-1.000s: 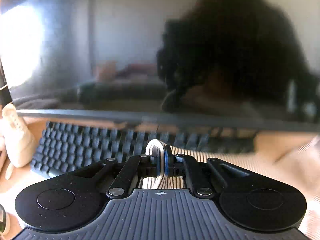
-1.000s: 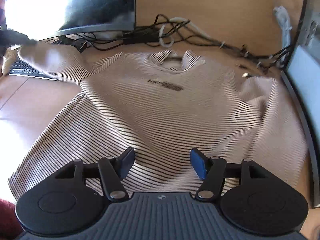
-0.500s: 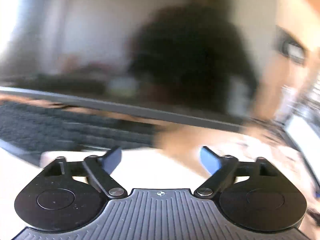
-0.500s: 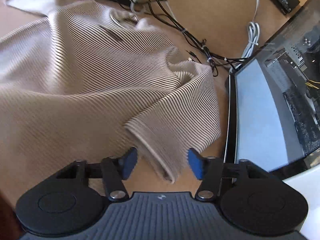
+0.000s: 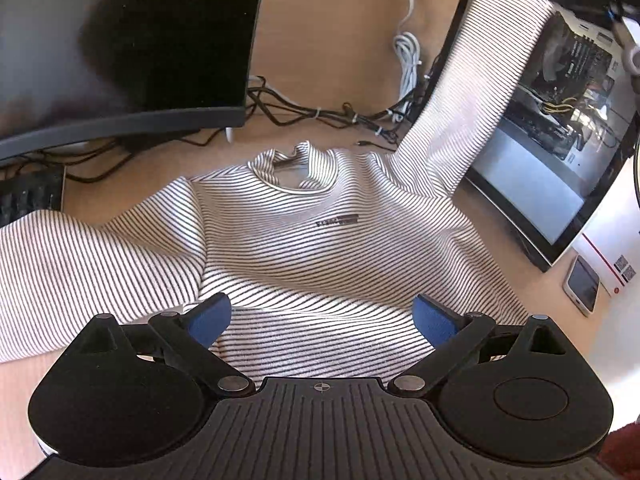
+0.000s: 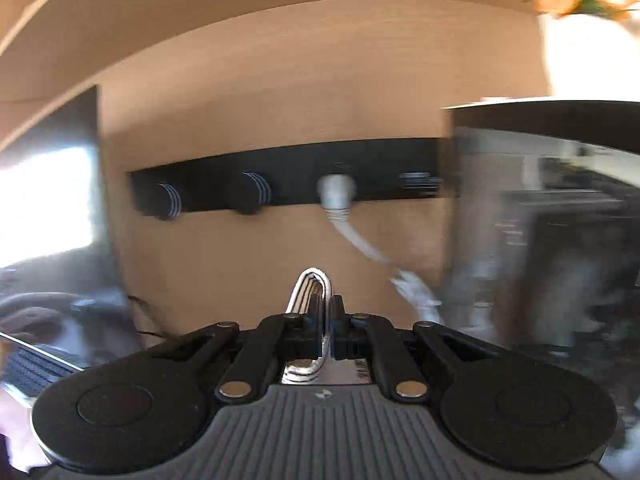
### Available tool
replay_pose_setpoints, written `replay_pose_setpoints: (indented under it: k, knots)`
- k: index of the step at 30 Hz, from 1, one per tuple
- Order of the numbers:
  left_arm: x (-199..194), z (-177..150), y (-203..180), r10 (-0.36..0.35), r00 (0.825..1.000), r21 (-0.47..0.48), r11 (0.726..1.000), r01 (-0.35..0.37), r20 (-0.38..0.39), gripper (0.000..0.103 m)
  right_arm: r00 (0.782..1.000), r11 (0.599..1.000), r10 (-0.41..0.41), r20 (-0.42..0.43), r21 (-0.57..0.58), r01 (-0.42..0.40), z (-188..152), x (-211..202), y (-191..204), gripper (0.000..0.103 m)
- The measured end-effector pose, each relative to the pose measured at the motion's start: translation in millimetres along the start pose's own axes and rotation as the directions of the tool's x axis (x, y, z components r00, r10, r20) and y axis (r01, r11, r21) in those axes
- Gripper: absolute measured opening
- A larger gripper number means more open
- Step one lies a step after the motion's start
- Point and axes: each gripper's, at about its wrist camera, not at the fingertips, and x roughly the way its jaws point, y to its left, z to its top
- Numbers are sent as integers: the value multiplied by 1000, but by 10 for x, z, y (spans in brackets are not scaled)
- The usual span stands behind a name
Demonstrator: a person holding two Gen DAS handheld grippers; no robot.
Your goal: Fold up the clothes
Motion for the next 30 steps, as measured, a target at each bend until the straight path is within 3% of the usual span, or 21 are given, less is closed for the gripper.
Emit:
replay_pose_setpoints:
  k: [5, 10, 14, 16, 18, 20, 25, 27, 28, 29, 30]
  knots:
    - [-157, -32, 82, 31, 999, -59, 998, -31, 8, 103, 987, 990, 142, -79, 18, -141, -231, 556, 468, 3]
    - [-280, -113, 151, 61, 998, -101, 993, -63, -16, 103, 956, 971, 238, -174, 55, -231, -554, 1128, 870, 3]
    - [-282, -165, 205, 79, 996, -122, 989, -84, -45, 103, 933, 954, 296, -203, 102, -281, -768, 1228, 1062, 5]
    - [-269, -177, 231, 87, 995, -134, 987, -93, -55, 103, 928, 948, 314, -201, 123, -295, -816, 1234, 1072, 15]
    - [-241, -166, 248, 85, 994, -146, 985, -94, -63, 103, 932, 947, 315, -181, 129, -295, -813, 1186, 1010, 44]
    - [-212, -129, 241, 82, 995, -146, 985, -90, -61, 103, 939, 951, 300, -168, 125, -282, -821, 1126, 960, 56]
    - [-81, 95, 222, 59, 998, -149, 987, -62, -19, 103, 955, 965, 236, -180, 162, -208, -1030, 906, 563, 63]
    - [38, 251, 255, 54, 999, -186, 981, -53, 3, 98, 958, 967, 207, -197, 191, -170, -1217, 759, 388, 64]
    - [110, 330, 281, 60, 998, -203, 978, -57, 9, 89, 959, 966, 194, -207, 210, -150, -1327, 688, 319, 65]
    - [184, 409, 309, 67, 998, -218, 974, -62, 13, 73, 957, 964, 186, -223, 228, -134, -1456, 611, 257, 66]
    - [274, 482, 342, 81, 997, -226, 971, -76, 11, 66, 954, 962, 180, -240, 245, -119, -1589, 532, 196, 66]
